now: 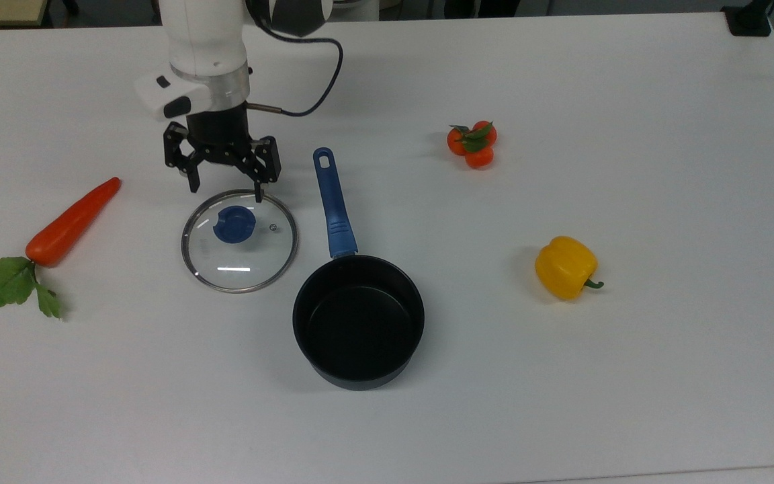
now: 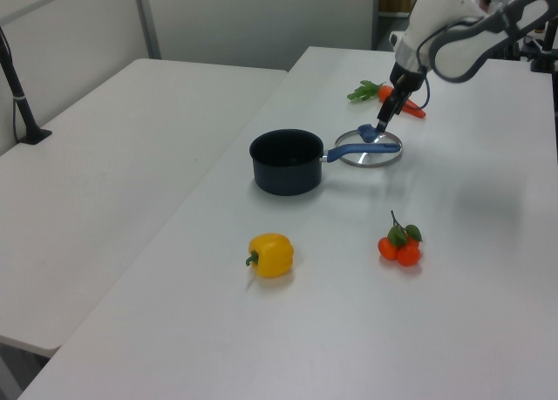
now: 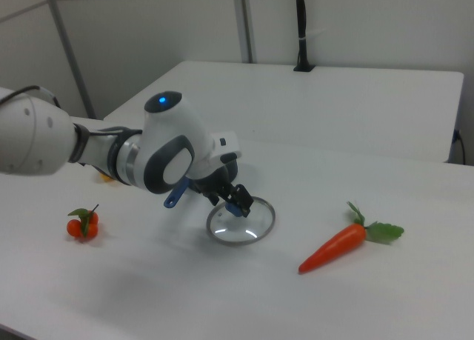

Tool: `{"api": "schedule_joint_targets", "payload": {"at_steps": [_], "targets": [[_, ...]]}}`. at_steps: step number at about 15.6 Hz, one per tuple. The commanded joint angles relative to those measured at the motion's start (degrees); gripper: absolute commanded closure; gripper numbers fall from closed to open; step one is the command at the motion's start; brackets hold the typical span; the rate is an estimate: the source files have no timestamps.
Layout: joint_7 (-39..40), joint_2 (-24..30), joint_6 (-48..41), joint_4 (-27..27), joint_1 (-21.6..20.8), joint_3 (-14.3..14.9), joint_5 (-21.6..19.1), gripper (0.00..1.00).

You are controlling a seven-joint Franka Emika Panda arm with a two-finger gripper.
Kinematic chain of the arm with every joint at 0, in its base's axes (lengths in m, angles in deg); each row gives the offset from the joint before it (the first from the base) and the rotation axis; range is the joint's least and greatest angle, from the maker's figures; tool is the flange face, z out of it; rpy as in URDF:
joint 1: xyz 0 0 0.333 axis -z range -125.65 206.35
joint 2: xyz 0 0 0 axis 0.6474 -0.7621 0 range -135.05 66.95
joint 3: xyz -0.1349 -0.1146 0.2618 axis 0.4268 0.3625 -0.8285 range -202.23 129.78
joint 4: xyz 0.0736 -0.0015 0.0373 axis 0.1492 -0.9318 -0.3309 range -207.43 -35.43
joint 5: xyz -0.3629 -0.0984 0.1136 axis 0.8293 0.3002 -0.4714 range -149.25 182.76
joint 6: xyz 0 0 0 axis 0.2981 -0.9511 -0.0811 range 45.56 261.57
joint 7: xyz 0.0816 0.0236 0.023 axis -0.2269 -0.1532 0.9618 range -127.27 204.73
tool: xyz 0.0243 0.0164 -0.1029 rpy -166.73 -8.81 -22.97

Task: Close lid
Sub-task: 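Close the gripper on the blue knob of the glass lid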

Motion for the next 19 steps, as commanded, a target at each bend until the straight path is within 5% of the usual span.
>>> {"api": "schedule_joint_targets", "payload": {"at_steps": [1,10,15,19], "targets": [[0.3,-2.7,5.9,-0.1,-0.3,0.1,0.0,0.0],[-0.9,-4.4,9.2,0.4,-0.9,0.0,0.0,0.09],[-1.0,-4.7,9.3,0.5,-1.1,-0.1,0.0,0.25],[-3.3,-4.8,9.3,1.4,-1.1,-0.2,0.0,0.25]]}}
